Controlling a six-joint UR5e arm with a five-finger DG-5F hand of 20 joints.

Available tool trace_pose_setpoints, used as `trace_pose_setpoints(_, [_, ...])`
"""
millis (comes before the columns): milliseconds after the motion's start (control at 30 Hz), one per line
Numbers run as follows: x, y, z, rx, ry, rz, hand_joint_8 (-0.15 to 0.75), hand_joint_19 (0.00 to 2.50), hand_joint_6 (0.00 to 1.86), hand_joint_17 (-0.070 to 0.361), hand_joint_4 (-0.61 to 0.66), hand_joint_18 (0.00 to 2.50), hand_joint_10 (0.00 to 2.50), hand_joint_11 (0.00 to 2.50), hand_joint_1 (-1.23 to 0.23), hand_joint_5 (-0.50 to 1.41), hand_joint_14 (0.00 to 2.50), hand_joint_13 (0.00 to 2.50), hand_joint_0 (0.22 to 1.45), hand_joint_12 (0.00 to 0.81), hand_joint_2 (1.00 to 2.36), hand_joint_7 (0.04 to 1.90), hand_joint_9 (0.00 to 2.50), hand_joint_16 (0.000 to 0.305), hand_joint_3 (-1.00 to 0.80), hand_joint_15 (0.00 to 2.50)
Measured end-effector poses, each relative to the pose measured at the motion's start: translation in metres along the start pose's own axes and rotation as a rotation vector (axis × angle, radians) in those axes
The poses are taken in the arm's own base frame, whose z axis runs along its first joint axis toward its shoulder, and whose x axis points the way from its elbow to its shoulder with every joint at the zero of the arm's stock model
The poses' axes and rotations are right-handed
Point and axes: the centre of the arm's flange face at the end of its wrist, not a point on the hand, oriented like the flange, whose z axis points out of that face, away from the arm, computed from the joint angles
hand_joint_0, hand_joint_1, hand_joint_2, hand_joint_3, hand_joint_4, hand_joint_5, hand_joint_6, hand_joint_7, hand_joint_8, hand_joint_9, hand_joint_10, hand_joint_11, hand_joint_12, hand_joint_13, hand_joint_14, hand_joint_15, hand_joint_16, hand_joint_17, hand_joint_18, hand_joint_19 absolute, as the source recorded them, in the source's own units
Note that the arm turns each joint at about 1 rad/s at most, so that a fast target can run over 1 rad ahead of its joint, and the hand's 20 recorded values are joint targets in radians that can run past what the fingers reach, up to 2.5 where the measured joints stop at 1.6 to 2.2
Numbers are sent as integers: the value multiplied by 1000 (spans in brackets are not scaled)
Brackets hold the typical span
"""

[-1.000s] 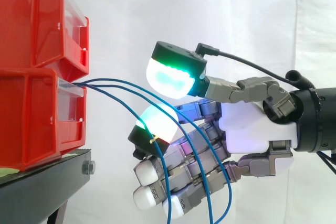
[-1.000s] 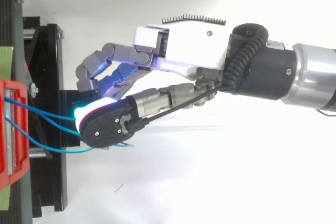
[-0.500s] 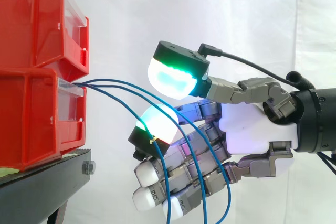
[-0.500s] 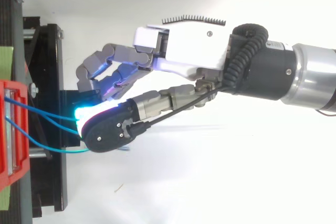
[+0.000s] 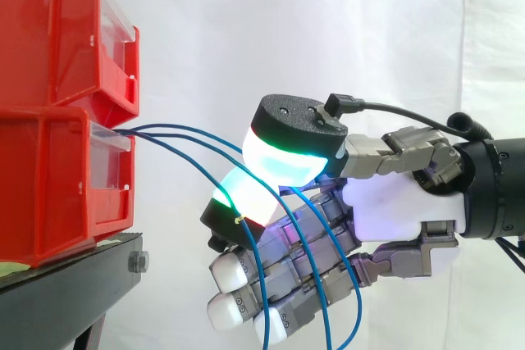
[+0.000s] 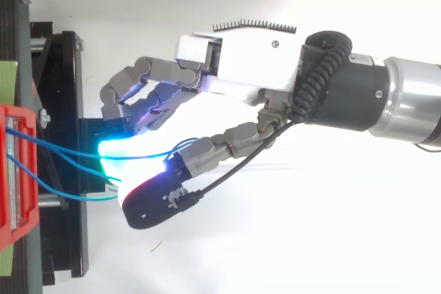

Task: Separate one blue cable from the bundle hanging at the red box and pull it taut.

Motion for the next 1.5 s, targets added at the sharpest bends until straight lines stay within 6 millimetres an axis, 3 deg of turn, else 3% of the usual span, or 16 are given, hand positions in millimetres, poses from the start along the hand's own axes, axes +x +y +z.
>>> trace_pose_setpoints(67, [0,0,0,0,0,0,300,245,900,120,179,686,19,586,-972,-231,10,594,663,401,1010,1116,566,53,-268,276])
trace_pose_setpoints(133, [0,0,0,1,0,0,297,240,899,119,182,686,17,586,-1006,-235,10,585,654,396,1000,1107,545,53,-500,272])
trace_pose_setpoints(400, [0,-1,-1,4,-1,0,343,223,905,142,212,767,17,597,-995,-226,10,614,414,443,1000,1024,575,63,-500,278])
trace_pose_setpoints(467, [0,-1,-1,3,-1,0,360,220,892,147,212,788,14,601,-903,-204,9,627,391,458,1000,1031,611,65,-500,276])
trace_pose_setpoints(633, [0,-1,0,1,-1,0,342,273,847,134,173,743,15,582,-436,-171,10,626,471,429,1000,1058,684,60,-500,280])
trace_pose_setpoints(767, [0,-1,0,2,-1,-1,314,302,826,119,145,686,17,584,-460,-167,10,601,568,395,1000,1135,684,53,-500,280])
trace_pose_setpoints(800, [0,-1,0,1,-1,-1,311,309,825,118,142,679,17,576,-537,-166,11,600,586,392,1000,1160,687,52,-500,291])
trace_pose_setpoints(967, [0,-1,0,1,-1,0,339,277,851,129,133,719,16,589,-667,-169,10,621,583,418,1007,1171,702,57,-326,280])
trace_pose_setpoints(1167, [1,-1,-1,2,0,0,361,250,882,139,111,757,15,594,-714,-168,9,640,583,440,1007,1171,717,62,-192,279])
trace_pose_setpoints(1300, [1,-1,-1,3,0,-1,352,260,892,135,135,741,17,589,-743,-176,9,633,591,432,1007,1138,706,60,-249,277])
trace_pose_setpoints(1400, [1,-3,-1,5,1,-2,327,295,886,122,132,691,16,588,-630,-179,11,611,528,404,1000,1136,693,54,-500,287])
trace_pose_setpoints(1500, [1,-4,-2,7,1,-2,328,302,874,124,148,694,18,581,-412,-174,10,616,514,409,1000,1075,704,55,-500,290])
